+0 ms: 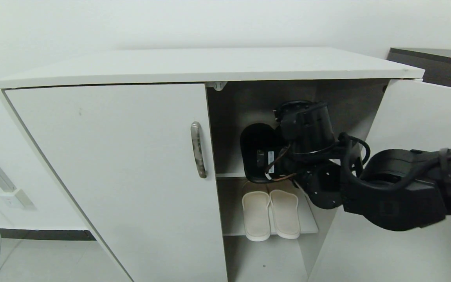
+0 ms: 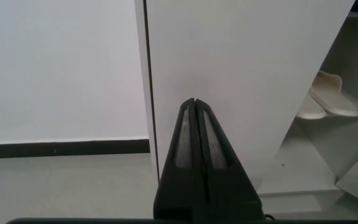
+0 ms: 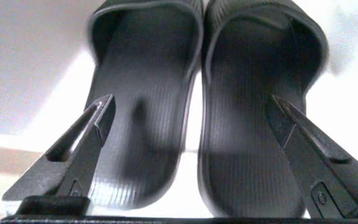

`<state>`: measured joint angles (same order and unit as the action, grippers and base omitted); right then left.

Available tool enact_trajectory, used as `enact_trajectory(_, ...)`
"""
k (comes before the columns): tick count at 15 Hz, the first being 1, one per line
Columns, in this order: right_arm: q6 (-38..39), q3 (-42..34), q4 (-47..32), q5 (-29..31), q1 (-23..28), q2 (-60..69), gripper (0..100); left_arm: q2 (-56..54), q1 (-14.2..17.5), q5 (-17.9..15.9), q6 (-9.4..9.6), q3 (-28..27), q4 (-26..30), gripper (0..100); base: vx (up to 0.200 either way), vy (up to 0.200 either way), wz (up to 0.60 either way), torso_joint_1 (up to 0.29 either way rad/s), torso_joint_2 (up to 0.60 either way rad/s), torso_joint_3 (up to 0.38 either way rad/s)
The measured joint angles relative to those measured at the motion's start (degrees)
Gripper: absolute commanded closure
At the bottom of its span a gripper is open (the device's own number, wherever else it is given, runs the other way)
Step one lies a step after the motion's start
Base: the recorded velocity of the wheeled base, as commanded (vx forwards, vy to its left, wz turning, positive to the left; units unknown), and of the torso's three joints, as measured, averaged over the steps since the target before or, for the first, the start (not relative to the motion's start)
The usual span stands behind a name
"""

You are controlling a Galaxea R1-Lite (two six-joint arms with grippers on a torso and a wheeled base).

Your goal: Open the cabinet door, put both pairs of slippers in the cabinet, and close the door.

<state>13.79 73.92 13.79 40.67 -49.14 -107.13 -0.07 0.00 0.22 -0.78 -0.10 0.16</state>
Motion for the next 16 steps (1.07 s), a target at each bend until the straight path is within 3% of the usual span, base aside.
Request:
enact_trajectory(2,-0.09,-5.55,3.43,-0.07,-1.57,3.44,0,0.00,0.00,0.00,0.02,0.00,0.02,100,0.000,0.000,0.00,0.000,0.00,0.000)
enact_trajectory(3,-0.18,-8.48,5.06,-0.13,-2.38,5.17,100,0.00,0.00,-0.01,0.00,0.00,0.02,100,0.000,0.000,0.00,0.000,0.00,0.000)
enact_trajectory(9,-0.24,-20.72,16.81,-1.51,-6.21,10.45,100,0.00,0.00,-0.06,0.10,0.00,0.02,100,0.000,0.000,0.00,0.000,0.00,0.000)
enact_trajectory(16,-0.46,-23.63,17.93,-2.18,-6.56,10.87,100,0.00,0.00,-0.06,0.10,0.00,0.00,100,0.000,0.000,0.00,0.000,0.00,0.000)
